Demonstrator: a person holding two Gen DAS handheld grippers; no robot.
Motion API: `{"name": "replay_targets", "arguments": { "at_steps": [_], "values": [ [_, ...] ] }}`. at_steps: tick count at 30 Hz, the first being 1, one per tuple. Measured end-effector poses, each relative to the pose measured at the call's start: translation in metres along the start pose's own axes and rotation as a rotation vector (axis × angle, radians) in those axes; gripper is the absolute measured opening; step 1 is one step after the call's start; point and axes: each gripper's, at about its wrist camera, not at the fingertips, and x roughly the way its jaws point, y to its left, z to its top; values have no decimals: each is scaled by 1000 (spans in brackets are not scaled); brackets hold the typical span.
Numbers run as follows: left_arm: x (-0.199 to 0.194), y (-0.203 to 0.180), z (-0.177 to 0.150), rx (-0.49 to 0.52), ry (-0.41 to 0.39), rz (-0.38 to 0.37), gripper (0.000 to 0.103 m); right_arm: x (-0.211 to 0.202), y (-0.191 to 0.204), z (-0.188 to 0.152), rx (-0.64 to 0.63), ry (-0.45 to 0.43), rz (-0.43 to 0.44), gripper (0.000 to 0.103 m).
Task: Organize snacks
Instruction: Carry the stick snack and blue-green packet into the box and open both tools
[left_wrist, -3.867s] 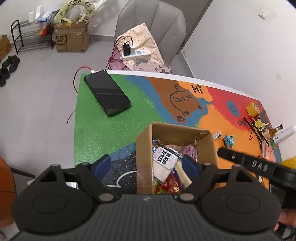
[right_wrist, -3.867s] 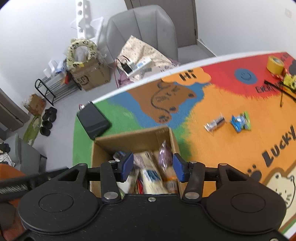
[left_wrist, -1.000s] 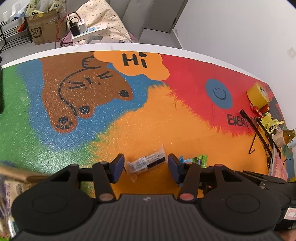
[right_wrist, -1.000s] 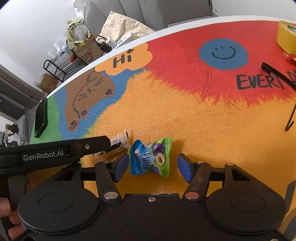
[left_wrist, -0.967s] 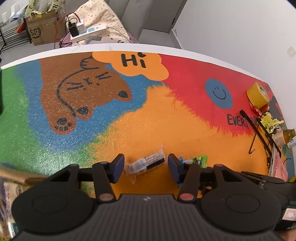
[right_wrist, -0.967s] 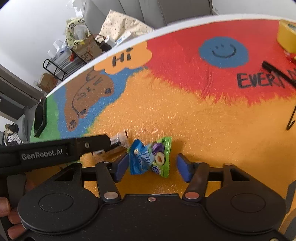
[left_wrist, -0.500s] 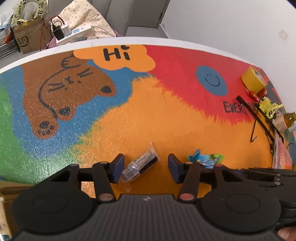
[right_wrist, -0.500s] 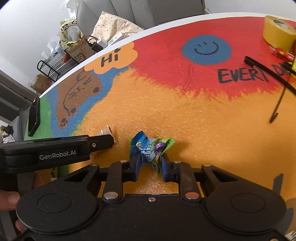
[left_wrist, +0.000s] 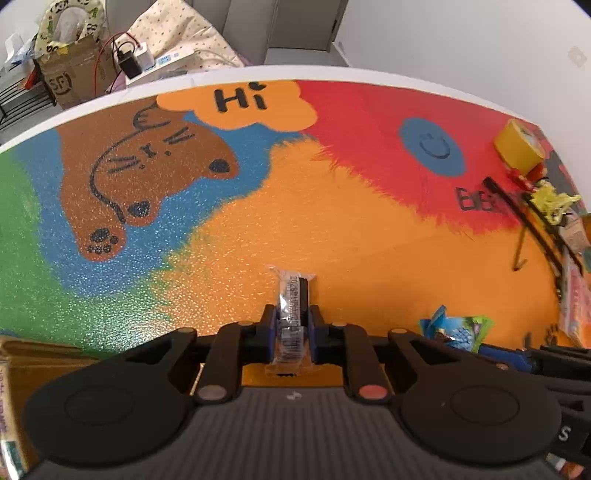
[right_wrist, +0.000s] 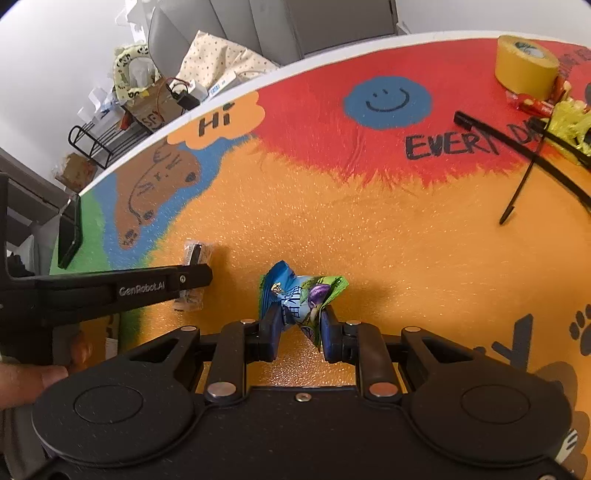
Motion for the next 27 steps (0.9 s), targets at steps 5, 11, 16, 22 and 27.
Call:
{"name": "replay_targets", "arguments": {
  "at_steps": [5, 11, 16, 22, 27],
  "values": [
    [-25, -3, -4, -24, 2, -14, 16, -16, 6, -1, 17, -29, 10, 20],
    [-59, 1, -13, -54, -15, -27, 16, -36, 18, -6, 18, -56, 22, 20],
    [-86, 8, -22, -64, -34, -42, 16, -56, 31, -11, 25, -107, 22, 20],
    [-115, 25, -34, -52, -43, -67, 16, -73, 53, -22, 45, -158, 10, 20],
    [-130, 48, -43, -31, -32, -90, 16, -78, 79, -35, 69, -184, -15, 20]
  ]
}}
